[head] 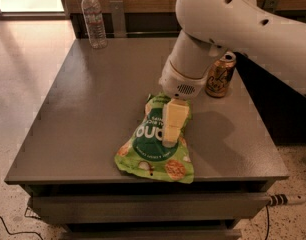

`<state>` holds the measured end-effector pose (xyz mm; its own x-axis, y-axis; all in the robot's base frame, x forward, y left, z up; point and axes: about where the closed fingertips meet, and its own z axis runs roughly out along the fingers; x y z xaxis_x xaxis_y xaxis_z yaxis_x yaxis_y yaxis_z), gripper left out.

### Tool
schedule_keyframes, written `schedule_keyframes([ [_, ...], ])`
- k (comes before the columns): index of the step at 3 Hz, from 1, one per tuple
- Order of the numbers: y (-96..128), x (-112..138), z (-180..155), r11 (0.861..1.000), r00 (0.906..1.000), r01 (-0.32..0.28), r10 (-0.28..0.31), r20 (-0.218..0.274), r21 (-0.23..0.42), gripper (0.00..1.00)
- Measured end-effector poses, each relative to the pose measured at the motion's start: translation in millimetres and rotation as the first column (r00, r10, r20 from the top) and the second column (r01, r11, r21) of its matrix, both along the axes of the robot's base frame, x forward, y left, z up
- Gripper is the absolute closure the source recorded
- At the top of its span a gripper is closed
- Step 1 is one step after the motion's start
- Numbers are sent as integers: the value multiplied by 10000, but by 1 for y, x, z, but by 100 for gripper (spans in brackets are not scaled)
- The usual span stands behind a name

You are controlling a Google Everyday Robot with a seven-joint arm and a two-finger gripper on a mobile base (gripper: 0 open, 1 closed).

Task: Move green rice chip bag near water bottle

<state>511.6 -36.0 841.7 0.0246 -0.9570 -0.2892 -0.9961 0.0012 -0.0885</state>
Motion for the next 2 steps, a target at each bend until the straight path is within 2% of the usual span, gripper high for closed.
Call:
schedule_keyframes([
  [1,0,-13,-22,9999,9994,-17,12,-344,-125,18],
  [2,0,-14,-21,9999,9993,-19,14,-365,-134,49],
])
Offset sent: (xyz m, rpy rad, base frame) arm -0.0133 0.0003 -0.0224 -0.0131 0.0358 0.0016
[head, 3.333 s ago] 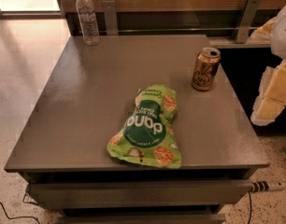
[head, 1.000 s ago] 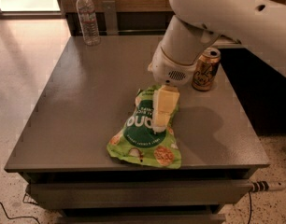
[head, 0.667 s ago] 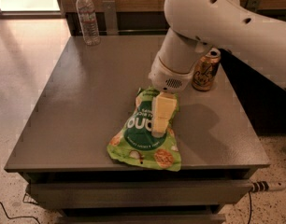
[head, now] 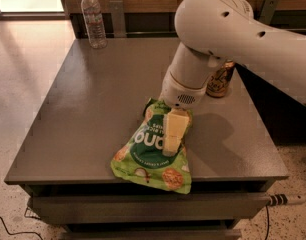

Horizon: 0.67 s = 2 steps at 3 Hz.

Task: Move green rice chip bag near water bottle

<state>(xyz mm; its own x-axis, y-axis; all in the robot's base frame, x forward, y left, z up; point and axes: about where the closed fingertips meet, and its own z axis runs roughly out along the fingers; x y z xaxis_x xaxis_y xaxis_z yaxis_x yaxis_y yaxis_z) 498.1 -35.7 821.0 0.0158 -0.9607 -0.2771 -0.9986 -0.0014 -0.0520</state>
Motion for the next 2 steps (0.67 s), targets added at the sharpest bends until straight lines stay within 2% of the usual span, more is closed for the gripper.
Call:
schedule_keyframes([
  [1,0,0,2,10000,10000,-2,2,5,-3,80],
  [2,-1,0,5,10000,10000,69,-69,47,-7,100],
])
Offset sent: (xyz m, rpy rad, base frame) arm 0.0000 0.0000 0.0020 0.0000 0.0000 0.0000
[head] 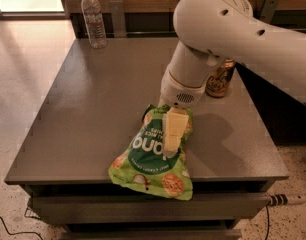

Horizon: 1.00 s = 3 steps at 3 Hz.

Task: Move green rice chip bag near water bottle

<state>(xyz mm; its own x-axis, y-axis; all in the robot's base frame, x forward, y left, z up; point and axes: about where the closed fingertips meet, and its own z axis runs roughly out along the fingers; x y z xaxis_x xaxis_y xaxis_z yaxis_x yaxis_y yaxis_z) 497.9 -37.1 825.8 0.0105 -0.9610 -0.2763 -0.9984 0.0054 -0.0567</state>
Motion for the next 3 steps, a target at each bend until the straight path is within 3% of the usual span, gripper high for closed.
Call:
schedule_keyframes([
  [1,-1,0,1,10000,10000,43,-43,15,2,100],
  [2,-19,16,27,9983,9977,558,-552,402,-142,100],
  [3,-47,46,79,9939,9880,1001,-939,1226,-454,100],
])
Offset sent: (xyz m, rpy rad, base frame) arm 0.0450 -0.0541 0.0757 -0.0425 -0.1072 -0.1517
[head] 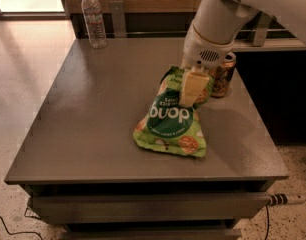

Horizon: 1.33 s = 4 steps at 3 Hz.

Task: Move green rice chip bag near water bottle

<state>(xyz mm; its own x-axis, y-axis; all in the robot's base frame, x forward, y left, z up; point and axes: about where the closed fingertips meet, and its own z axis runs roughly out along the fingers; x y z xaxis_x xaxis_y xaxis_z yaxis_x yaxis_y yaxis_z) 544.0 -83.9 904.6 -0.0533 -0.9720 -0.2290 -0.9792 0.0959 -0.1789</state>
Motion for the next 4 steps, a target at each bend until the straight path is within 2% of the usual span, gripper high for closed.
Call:
schedule_keyframes([
  [1,-10,19,32,9999,9985,-6,16,551,-173,100],
  [2,-5,25,57,9980,9914,-618,629,1149,-137,100],
  [3,7,30,81,9898,9751,-1417,1416,1706,-119,100],
  [4,21,41,102,9772,9491,-2123,2056,2387,26,100],
])
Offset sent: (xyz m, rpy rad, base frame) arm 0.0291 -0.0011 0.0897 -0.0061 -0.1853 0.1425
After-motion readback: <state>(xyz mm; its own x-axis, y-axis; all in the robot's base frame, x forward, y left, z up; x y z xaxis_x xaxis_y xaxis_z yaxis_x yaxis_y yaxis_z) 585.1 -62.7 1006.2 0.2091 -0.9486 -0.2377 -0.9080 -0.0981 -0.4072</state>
